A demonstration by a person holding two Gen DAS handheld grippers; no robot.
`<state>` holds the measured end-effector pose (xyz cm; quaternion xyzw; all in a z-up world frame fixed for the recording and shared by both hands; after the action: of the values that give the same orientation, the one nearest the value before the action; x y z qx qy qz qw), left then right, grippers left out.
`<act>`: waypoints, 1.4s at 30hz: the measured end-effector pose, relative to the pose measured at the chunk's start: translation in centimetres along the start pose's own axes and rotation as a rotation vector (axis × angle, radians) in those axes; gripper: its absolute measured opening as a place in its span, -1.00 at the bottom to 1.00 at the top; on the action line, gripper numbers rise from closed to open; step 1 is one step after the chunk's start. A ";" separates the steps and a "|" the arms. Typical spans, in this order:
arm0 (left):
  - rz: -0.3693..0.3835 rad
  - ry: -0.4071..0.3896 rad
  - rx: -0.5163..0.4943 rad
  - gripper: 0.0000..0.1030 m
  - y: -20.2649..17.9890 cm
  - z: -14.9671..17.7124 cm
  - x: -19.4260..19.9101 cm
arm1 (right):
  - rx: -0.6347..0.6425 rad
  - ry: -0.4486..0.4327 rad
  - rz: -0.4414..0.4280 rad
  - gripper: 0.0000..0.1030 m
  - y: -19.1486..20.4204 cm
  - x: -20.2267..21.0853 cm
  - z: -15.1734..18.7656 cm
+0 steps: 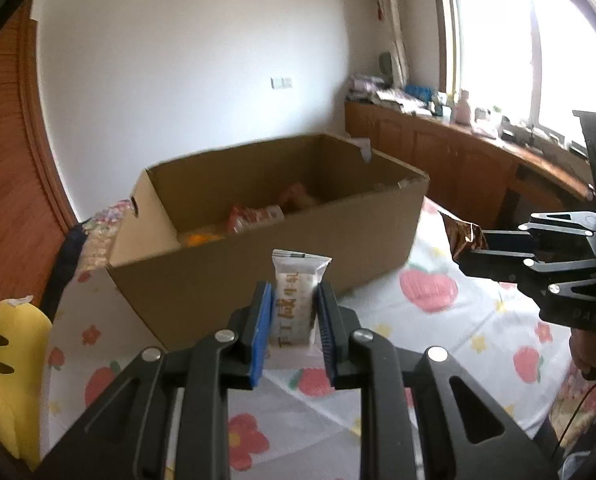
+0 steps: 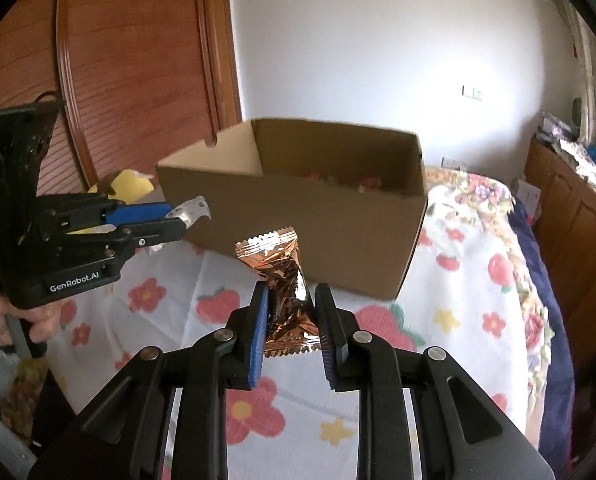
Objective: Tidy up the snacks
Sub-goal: 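Carry both packets over the box, then open both grippers to drop the packets into the box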
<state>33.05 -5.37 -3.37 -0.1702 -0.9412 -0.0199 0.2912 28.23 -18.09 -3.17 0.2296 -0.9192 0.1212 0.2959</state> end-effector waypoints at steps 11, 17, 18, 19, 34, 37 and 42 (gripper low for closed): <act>-0.031 -0.105 0.054 -0.60 2.9 -7.0 -1.9 | -0.038 -0.052 -0.026 -0.58 -1.9 -3.6 -6.5; -0.035 -0.089 0.100 -0.59 4.6 -9.0 -5.6 | -0.061 -0.031 -0.001 -0.58 -3.3 -7.5 -8.2; -0.045 -0.088 0.107 -0.58 4.9 -9.1 -6.1 | -0.069 -0.026 0.002 -0.58 -3.5 -8.1 -8.3; -0.055 -0.083 0.114 -0.51 5.1 -9.0 -6.6 | -0.077 -0.022 0.004 -0.56 -3.6 -8.4 -8.4; -0.112 -0.094 0.105 -0.14 4.1 -6.3 -2.4 | -0.119 -0.035 0.040 -0.21 -3.8 -5.0 -7.1; -0.117 -0.095 0.113 -0.13 3.5 -4.8 0.0 | -0.127 -0.051 0.061 -0.20 -3.1 -2.1 -5.8; -0.143 -0.113 0.113 -0.12 2.1 -1.7 4.9 | -0.146 -0.059 0.079 -0.20 -1.6 2.2 -3.2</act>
<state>30.91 -2.10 0.63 -0.0865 -0.9656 0.0221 0.2444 29.00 -19.15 0.86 0.1746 -0.9423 0.0584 0.2796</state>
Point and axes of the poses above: each gripper's, at about its wrist camera, not at the fingertips, and x roughly against the way its jaws point, y to its left, z to its underside, the point moved 7 cm from there along -x, roughly the way its jaws point, and after that the axes turned 7 degrees about x, right-handed, at the moved point
